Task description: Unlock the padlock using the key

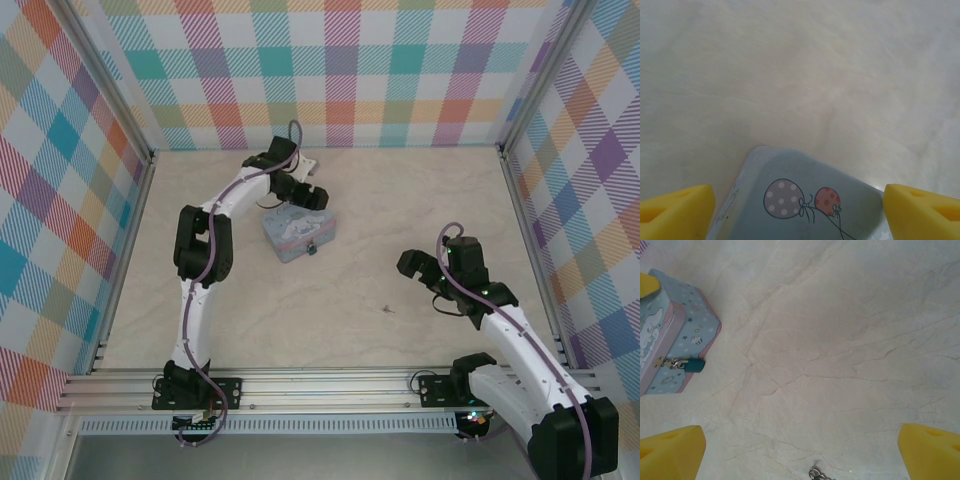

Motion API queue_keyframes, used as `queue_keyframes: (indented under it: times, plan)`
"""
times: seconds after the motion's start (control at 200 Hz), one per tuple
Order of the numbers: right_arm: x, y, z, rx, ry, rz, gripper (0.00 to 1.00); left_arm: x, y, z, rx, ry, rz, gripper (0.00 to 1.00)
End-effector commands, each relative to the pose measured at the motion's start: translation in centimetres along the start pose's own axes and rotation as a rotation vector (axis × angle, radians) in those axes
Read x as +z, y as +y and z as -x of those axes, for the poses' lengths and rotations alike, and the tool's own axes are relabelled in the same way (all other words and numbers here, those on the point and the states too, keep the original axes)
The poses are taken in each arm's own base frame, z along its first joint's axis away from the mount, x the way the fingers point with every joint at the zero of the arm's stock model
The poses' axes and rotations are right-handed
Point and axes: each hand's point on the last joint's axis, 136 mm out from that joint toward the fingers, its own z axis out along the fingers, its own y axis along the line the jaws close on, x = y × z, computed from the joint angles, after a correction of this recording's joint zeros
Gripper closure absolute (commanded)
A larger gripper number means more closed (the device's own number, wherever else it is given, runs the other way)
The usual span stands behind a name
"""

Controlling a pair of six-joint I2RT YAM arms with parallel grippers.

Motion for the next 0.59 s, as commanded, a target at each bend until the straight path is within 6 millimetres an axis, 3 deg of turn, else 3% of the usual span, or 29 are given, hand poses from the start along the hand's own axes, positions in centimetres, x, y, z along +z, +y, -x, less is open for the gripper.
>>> queue_keyframes:
  times: [0.0,0.385,0.485,0.59]
  plan:
    - [0.0,-0.1,-1.0,-0.015,0.071,-0.041,0.06,-2.1,-4.8,-1.0,0.125,0.023,-0.125,0.14]
    - [2.1,-0.4,-6.3,-0.088,0.309,-0.171,0.29,-3.2,-12.0,-5.0,0.257,0.081,-0.333,0.16]
    - [2.6,-0.2,-7.2,-0.118,0.346,-0.194,0.35,-3.5,-12.7,-5.1,0.267,0.077,-0.344,0.16]
    - [3.1,-0.1,-8.0,-0.157,0.381,-0.233,0.44,-4.7,-13.1,-3.9,0.267,0.023,-0.328,0.16]
